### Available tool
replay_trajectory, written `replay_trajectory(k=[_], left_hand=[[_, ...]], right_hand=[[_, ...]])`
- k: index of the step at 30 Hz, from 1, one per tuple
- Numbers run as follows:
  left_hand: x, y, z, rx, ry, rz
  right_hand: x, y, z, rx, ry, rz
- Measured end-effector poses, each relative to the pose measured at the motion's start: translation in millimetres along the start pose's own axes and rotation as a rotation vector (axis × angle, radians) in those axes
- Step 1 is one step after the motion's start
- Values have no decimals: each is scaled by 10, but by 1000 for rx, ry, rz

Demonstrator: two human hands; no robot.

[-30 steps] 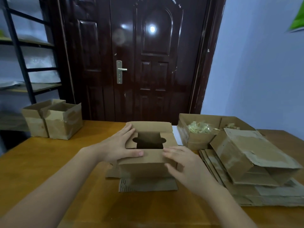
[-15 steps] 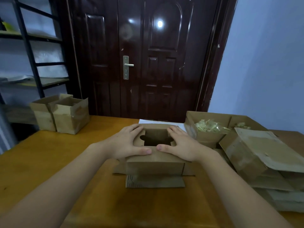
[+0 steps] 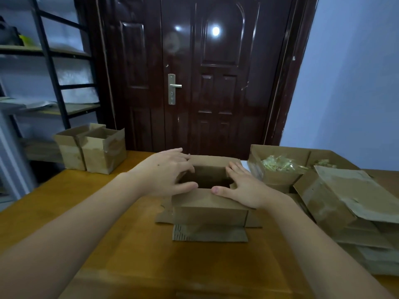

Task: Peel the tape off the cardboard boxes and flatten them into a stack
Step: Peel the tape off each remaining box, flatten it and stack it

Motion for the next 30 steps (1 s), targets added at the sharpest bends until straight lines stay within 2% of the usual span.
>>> replay_trajectory(k=[4,6,8,10,13,15,19,22,26,30], left_hand=[[-173,180,22,-22,-110,94],[-266,249,31,-36,-218,97],[-334,276,-5,25,-248,115],[-340,280,-123,78,-180,192],[-227,277,-185,-32,-163,375],[-59,233,-188,-55,-120,435],[181,208,-457,-93,138,454],[137,265,-691,-265,289,521],[121,298,-792,-261,291,540],[106,278,-815,-288,273,564]], right_hand=[[-4,7,8,4,2,5],[-7,11,4,3,6,10],[-7,15,-1,5,4,11],[-6,14,-2,-2,2,13],[0,8,-6,-5,0,20],[-5,5,-9,0,-2,19],[4,-21,-31,8,-17,23],[6,-50,-35,4,-28,25],[-33,-37,12,-17,-70,37],[-70,100,119,-157,-182,137]])
Point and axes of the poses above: each hand's wrist, its own x-axis towards the middle knuckle, its own z-axis out of the back of the hand, y = z × x, the point moved 5 cm from there along x, towards the middle knuckle, and after that the axes turned 4 degrees about -y, right-handed, at the moved point
